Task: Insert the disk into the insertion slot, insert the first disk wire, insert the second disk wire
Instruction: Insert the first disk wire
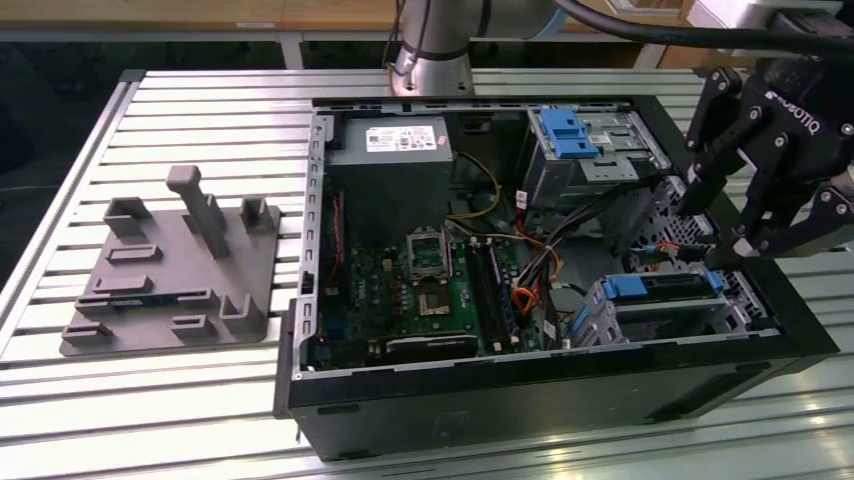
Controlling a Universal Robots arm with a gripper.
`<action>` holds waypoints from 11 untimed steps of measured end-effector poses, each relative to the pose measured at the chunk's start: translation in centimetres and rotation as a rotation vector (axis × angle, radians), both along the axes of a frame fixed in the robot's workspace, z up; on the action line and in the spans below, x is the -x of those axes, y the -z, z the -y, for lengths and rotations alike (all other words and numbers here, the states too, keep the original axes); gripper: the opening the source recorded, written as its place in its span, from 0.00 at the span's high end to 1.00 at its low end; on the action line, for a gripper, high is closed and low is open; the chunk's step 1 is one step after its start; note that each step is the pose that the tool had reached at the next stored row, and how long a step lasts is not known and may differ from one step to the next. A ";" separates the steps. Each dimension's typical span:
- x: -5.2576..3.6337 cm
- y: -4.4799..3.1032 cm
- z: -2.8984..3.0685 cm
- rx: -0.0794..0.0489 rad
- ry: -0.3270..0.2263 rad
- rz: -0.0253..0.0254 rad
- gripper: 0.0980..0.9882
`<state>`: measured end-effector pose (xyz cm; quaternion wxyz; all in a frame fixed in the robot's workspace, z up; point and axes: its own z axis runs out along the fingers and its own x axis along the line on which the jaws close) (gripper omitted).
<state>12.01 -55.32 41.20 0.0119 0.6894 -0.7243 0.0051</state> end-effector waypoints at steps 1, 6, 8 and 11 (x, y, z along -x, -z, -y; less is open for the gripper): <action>-0.10 0.00 -0.31 0.001 0.000 0.0000 0.48; -0.81 0.03 -1.79 0.004 0.000 -0.0002 0.48; -1.14 0.03 -2.26 0.005 0.000 -0.0002 0.48; -1.80 0.05 -2.85 0.005 0.000 -0.0007 0.48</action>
